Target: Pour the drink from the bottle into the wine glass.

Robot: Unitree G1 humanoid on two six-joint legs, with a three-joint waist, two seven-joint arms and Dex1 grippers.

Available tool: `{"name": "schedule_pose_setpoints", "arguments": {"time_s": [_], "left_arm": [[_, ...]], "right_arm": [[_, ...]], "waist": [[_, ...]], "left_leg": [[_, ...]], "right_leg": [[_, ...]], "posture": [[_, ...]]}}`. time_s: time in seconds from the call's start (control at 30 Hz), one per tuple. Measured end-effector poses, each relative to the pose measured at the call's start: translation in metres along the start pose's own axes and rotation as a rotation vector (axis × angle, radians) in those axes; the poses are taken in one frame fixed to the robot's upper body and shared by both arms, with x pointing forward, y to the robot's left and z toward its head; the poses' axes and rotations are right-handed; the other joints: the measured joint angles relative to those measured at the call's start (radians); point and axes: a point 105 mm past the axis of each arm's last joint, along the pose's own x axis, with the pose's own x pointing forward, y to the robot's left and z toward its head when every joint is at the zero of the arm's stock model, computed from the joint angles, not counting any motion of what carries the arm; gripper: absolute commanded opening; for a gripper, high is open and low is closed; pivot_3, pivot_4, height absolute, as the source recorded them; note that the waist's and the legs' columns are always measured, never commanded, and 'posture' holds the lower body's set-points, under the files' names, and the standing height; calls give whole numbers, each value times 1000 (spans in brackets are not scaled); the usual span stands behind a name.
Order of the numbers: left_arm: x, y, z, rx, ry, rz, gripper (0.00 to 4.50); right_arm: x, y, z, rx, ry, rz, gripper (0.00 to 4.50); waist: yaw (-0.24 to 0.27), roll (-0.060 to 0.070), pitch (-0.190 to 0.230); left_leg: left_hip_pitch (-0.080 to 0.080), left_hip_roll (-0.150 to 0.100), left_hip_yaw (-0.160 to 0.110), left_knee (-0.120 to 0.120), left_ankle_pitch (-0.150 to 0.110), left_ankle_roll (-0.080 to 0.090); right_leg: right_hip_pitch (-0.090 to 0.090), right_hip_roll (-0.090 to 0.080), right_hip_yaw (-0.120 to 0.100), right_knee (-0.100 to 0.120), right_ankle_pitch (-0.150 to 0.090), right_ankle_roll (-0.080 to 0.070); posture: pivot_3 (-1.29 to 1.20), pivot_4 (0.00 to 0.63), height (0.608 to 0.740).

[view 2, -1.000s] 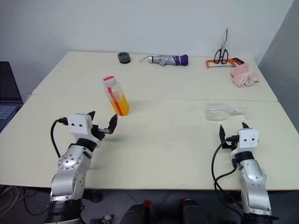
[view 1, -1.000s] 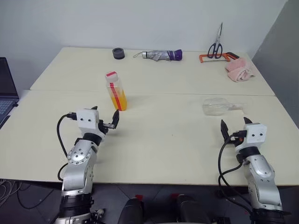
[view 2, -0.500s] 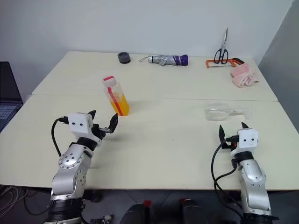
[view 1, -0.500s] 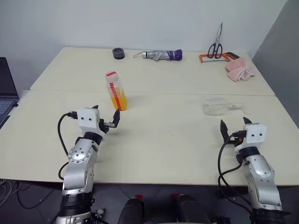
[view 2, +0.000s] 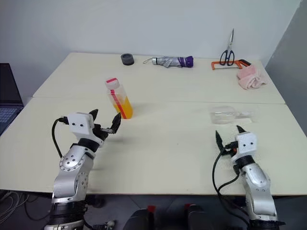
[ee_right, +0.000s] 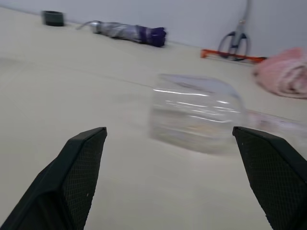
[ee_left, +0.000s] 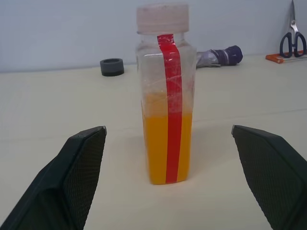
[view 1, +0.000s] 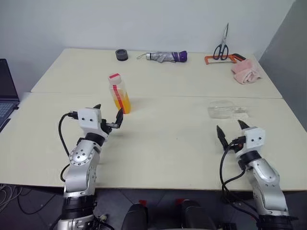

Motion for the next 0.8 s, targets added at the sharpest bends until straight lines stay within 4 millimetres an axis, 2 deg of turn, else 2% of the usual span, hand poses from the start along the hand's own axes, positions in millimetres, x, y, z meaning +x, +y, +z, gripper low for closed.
{"name": "schedule_pose_setpoints", "arguments": {"time_s": [0.13,0.3,0.8], "left_arm": [[15,1,4,-13,21,18,4485],[29,2,6,-14,57,30,4485],[56,-9,11,-10,67,-1,4485]], "right_arm": [[9,38,28,61,-24,269,4500],[8,57,36,91,21,437,4500],[13,61,44,91,14,470,4500]], "waist": [[0,0,0],[0,-1,1],[1,-2,1]], "left_leg": [[0,0,-1,0,0,0],[-1,-1,-2,0,0,0],[-1,-1,-1,0,0,0]], "right_leg": [[0,0,-1,0,0,0],[0,0,-2,-1,0,-1],[0,0,-2,-1,1,-1]], "posture": [[0,150,740],[0,150,740],[0,150,740]]}}
